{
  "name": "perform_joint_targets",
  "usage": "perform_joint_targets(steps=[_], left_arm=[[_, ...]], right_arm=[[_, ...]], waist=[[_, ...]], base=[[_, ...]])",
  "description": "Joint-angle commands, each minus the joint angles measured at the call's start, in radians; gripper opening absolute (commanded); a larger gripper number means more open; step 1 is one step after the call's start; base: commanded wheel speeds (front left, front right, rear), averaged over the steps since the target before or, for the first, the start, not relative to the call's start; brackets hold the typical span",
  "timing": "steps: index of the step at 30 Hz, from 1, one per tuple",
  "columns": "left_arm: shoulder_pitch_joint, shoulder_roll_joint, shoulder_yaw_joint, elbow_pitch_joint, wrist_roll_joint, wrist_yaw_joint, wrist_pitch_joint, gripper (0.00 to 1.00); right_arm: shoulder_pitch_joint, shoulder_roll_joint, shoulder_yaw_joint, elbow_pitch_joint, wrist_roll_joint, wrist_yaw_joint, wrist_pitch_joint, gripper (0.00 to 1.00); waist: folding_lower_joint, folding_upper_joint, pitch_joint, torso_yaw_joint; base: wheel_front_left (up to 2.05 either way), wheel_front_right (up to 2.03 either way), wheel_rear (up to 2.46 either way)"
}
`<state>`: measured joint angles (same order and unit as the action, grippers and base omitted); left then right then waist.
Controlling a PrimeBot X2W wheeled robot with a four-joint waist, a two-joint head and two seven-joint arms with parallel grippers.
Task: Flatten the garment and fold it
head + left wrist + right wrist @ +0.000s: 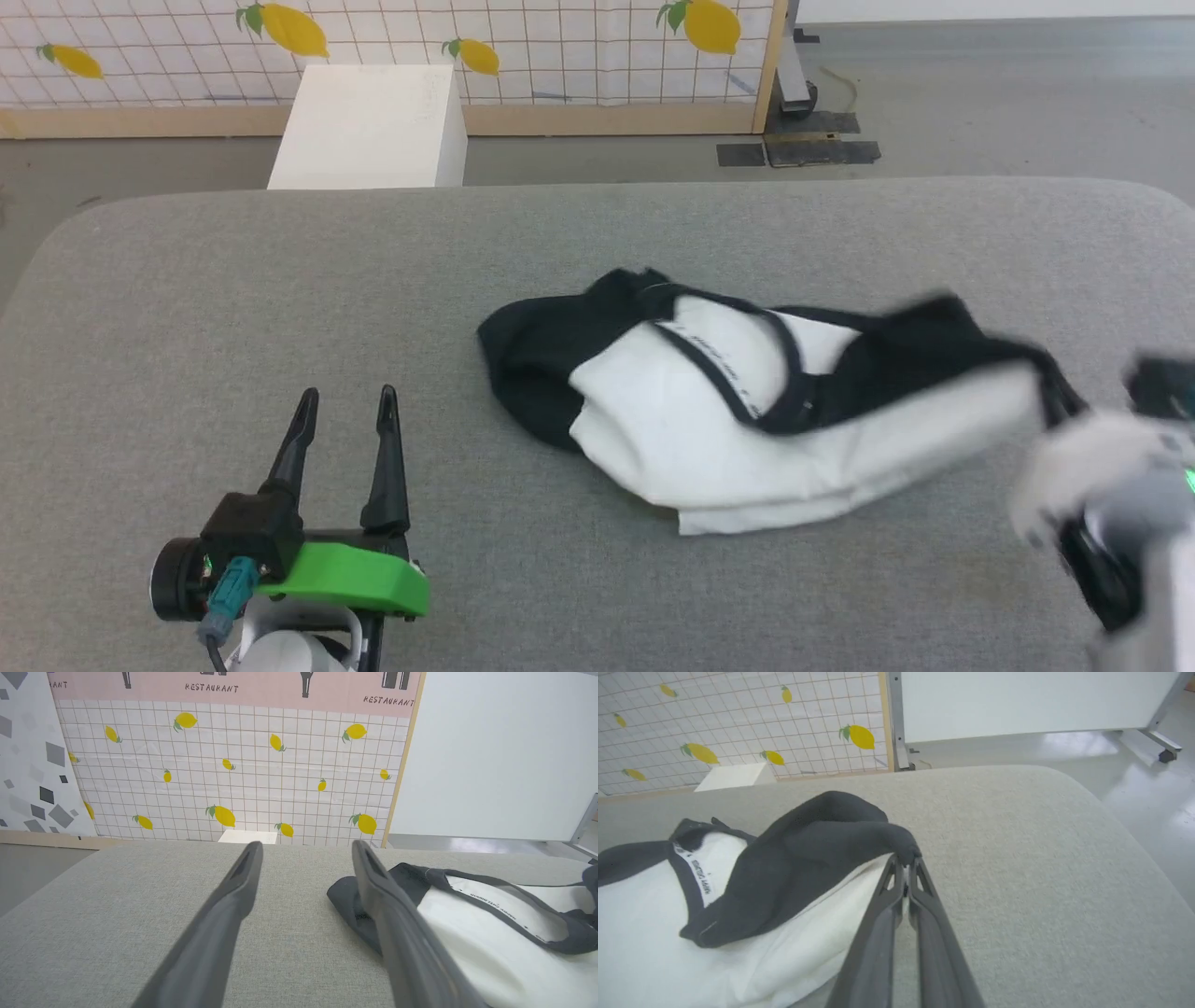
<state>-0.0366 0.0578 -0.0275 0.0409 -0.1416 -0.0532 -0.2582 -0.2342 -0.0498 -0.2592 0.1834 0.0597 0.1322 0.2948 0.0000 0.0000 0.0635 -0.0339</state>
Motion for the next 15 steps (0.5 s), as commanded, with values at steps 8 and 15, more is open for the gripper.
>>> perform_joint_targets(steps=[8,15], left_arm=[[-0.003,-0.005,-0.001,0.002,0.016,-0.015,-0.004,1.0],[-0.041,-0.006,-0.03,0.045,0.003,-0.029,-0.004,1.0]], right_arm=[[0.185,0.0,-0.147,-0.054,-0.015,-0.002,0.149,0.91],[0.174,0.0,-0.111,-0.206,-0.006,-0.002,-0.083,1.0]], waist=[[0.0,0.0,0.029,-0.027],[0.0,0.0,0.047,-0.034]], base=[[0.0,0.0,0.0],[0.0,0.0,0.0]])
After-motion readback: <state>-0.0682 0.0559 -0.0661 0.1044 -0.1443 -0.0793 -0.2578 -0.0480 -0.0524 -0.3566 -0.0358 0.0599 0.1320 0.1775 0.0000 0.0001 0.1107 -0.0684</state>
